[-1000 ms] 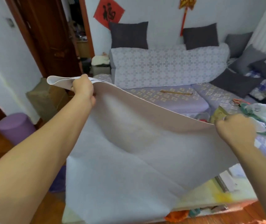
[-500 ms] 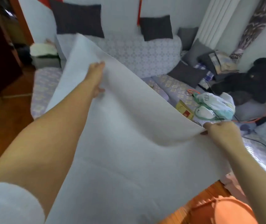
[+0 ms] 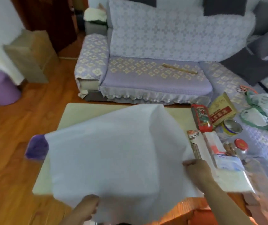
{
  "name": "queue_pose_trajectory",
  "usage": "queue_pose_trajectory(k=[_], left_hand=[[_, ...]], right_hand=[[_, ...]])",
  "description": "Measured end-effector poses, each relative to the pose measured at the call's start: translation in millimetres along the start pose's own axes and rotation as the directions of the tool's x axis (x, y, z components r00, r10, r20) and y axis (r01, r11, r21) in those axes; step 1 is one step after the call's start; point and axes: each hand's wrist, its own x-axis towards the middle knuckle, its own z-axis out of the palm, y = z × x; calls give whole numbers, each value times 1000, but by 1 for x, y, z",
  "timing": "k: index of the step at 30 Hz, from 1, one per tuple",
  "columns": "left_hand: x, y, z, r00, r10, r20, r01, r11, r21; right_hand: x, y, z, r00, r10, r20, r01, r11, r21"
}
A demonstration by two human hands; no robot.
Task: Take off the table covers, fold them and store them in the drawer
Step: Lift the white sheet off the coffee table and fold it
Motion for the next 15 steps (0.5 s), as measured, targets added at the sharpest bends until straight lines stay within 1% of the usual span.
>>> queue_pose_trajectory(k=[1, 2, 4, 6, 8, 9, 10, 11, 12, 13, 14, 15], left_hand=[[-3, -14, 11, 999, -15, -33, 14, 999, -39], [-5, -28, 26, 997, 3, -72, -9, 996, -87], [-27, -39, 64, 995, 29, -93, -42, 989, -142], [-49, -48, 109, 1000, 21, 17, -16, 966, -256], [-65, -46, 145, 993, 1, 120, 45, 925, -377], [-70, -43, 160, 987, -11, 161, 84, 884, -460], [-70, -41, 172, 981, 3, 195, 110, 817, -566], [-70, -35, 180, 973, 38, 228, 129, 729, -672], [-68, -29, 185, 965, 96, 246, 141, 602, -786], [-69, -23, 188, 958, 149, 247, 160, 436, -886], [-65, -19, 190, 949, 204, 239, 185, 255, -949], [-63, -16, 190, 947, 235, 220, 205, 89, -975]], right_hand=[[2, 3, -3, 1000, -21, 13, 20, 999, 43], [6, 6, -8, 998, -37, 41, 33, 994, 100], [16, 8, -18, 992, -48, 113, 21, 974, 227], [20, -3, -26, 978, -49, 202, -29, 931, 364], [13, -26, -35, 950, -57, 308, -125, 832, 541], [8, -40, -42, 934, -73, 349, -167, 776, 608], [3, -54, -49, 923, -97, 372, -192, 723, 664], [-2, -67, -57, 915, -125, 383, -206, 673, 710], [-5, -76, -68, 908, -144, 393, -222, 631, 744], [-7, -83, -78, 903, -156, 400, -234, 602, 764], [-12, -88, -88, 904, -160, 397, -228, 604, 764], [-14, -88, -96, 903, -165, 396, -217, 620, 754]])
